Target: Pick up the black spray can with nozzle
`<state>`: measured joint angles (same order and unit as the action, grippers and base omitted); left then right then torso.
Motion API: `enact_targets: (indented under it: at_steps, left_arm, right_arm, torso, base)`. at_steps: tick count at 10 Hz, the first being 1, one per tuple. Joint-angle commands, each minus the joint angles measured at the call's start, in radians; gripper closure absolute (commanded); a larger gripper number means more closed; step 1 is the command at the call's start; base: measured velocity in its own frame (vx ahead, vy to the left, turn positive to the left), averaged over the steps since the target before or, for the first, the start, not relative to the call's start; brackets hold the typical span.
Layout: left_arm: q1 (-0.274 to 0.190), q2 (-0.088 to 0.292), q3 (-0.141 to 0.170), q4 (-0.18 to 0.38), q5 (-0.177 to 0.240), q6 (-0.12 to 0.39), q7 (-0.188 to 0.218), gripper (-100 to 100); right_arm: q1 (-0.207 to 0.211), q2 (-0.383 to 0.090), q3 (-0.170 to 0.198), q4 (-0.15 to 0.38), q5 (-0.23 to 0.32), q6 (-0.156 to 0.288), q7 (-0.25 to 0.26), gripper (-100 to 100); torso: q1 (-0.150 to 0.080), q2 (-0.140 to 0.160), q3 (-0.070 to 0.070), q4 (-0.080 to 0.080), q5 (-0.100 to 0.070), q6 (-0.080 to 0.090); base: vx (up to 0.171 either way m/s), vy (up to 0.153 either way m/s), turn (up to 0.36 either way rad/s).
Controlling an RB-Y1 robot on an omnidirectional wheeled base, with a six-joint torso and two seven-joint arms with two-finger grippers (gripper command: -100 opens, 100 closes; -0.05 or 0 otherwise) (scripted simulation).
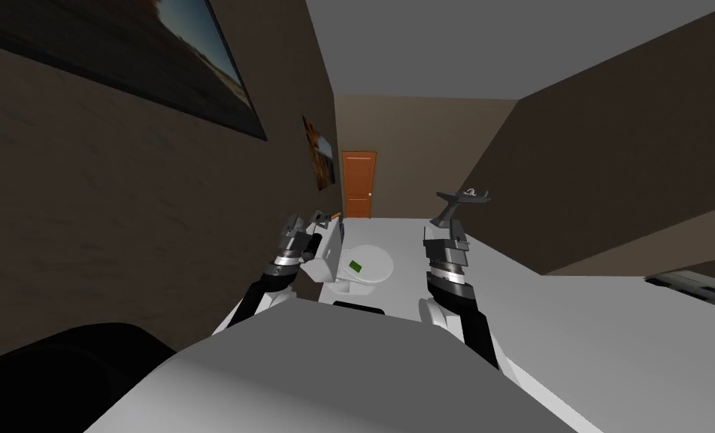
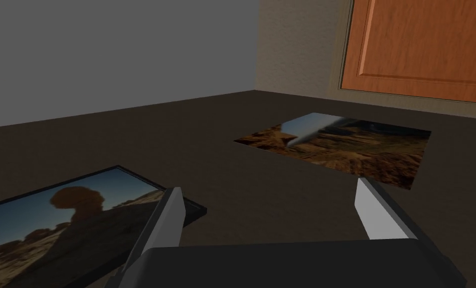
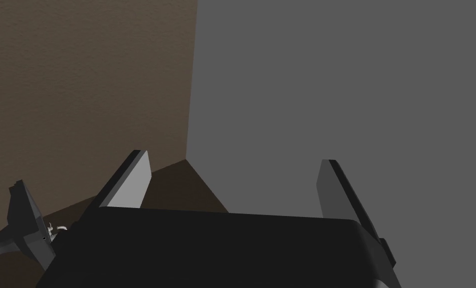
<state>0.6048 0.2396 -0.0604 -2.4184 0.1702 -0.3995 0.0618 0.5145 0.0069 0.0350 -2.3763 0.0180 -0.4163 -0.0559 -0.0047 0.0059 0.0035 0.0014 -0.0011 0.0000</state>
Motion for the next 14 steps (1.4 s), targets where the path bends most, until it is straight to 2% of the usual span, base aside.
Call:
enact_targets:
  at_steps: [1, 2, 3, 4, 5, 6, 7, 9, 10, 11, 12, 13, 14]
  left_arm:
    - [0.016, 0.048, 0.002, -0.001, 0.024, 0.045, 0.007, -100]
    - [0.033, 0.075, 0.003, -0.003, 0.045, 0.075, 0.012, -100]
    - [0.033, 0.086, 0.003, -0.003, 0.045, 0.086, 0.012, -100]
    - [0.05, 0.125, 0.004, -0.005, 0.066, 0.118, 0.017, -100]
    - [0.05, 0.125, 0.004, -0.005, 0.066, 0.128, 0.017, -100]
    - [0.067, 0.163, 0.006, -0.007, 0.088, 0.168, 0.022, -100]
    - [0.067, 0.163, 0.006, -0.007, 0.088, 0.173, 0.022, -100]
    - [0.103, 0.232, 0.013, -0.01, 0.133, 0.245, 0.034, -100]
    - [0.103, 0.24, 0.013, -0.01, 0.133, 0.266, 0.034, -100]
    - [0.122, 0.277, 0.019, -0.01, 0.155, 0.294, 0.04, -100]
    - [0.122, 0.277, 0.019, -0.01, 0.155, 0.314, 0.04, -100]
    - [0.141, 0.315, 0.026, -0.01, 0.177, 0.35, 0.046, -100]
    - [0.141, 0.315, 0.026, -0.01, 0.177, 0.363, 0.046, -100]
  right_arm:
    - [0.0, 0.0, 0.0, 0.0, 0.0, 0.0, 0.0, 0]
    - [0.0, 0.0, 0.0, 0.0, 0.0, 0.0, 0.0, 0]
    - [0.0, 0.0, 0.0, 0.0, 0.0, 0.0, 0.0, 0]
    - [0.0, 0.0, 0.0, 0.0, 0.0, 0.0, 0.0, 0]
    - [0.0, 0.0, 0.0, 0.0, 0.0, 0.0, 0.0, 0]
    - [0.0, 0.0, 0.0, 0.0, 0.0, 0.0, 0.0, 0]
    - [0.0, 0.0, 0.0, 0.0, 0.0, 0.0, 0.0, 0]
    - [0.0, 0.0, 0.0, 0.0, 0.0, 0.0, 0.0, 0]
    - [0.0, 0.0, 0.0, 0.0, 0.0, 0.0, 0.0, 0]
    - [0.0, 0.0, 0.0, 0.0, 0.0, 0.0, 0.0, 0]
    - [0.0, 0.0, 0.0, 0.0, 0.0, 0.0, 0.0, 0]
    - [0.0, 0.0, 0.0, 0.0, 0.0, 0.0, 0.0, 0]
    - [0.0, 0.0, 0.0, 0.0, 0.0, 0.0, 0.0, 0]
  torso:
    - [0.0, 0.0, 0.0, 0.0, 0.0, 0.0]
    - [0.001, 0.001, 0.0, 0.0, 0.0, 0.0]
    - [0.0, 0.003, 0.002, 0.001, 0.0, 0.0]
    - [0.001, 0.001, 0.001, 0.0, 0.0, 0.0]
    - [0.0, 0.001, 0.001, 0.0, 0.0, 0.0]
    - [0.001, 0.0, 0.0, 0.0, 0.0, 0.0]
    - [0.0, 0.0, 0.0, 0.0, 0.0, 0.0]
    - [0.002, 0.0, 0.0, 0.0, 0.0, 0.0]
    - [0.0, 0.002, 0.001, 0.0, 0.0, 0.0]
    - [0.0, 0.001, 0.001, 0.0, 0.0, 0.0]
    - [0.0, 0.001, 0.001, 0.0, 0.0, 0.0]
    - [0.001, 0.0, 0.0, 0.0, 0.0, 0.0]
    - [0.001, -0.001, -0.001, 0.0, 0.0, 0.0]
  base:
    - [-0.102, -0.061, -0.059]
    - [-0.136, -0.084, -0.107]
    - [-0.098, -0.062, -0.037]
    - [-0.099, -0.079, -0.081]
    - [-0.077, -0.068, -0.033]
    - [-0.082, -0.077, -0.077]
    - [-0.061, -0.057, -0.034]
    - [-0.105, -0.068, -0.107]
    - [-0.095, -0.088, -0.041]
    - [-0.098, -0.088, -0.094]
    - [-0.071, -0.06, -0.028]
    - [-0.052, -0.073, -0.063]
    - [-0.038, -0.065, -0.043]
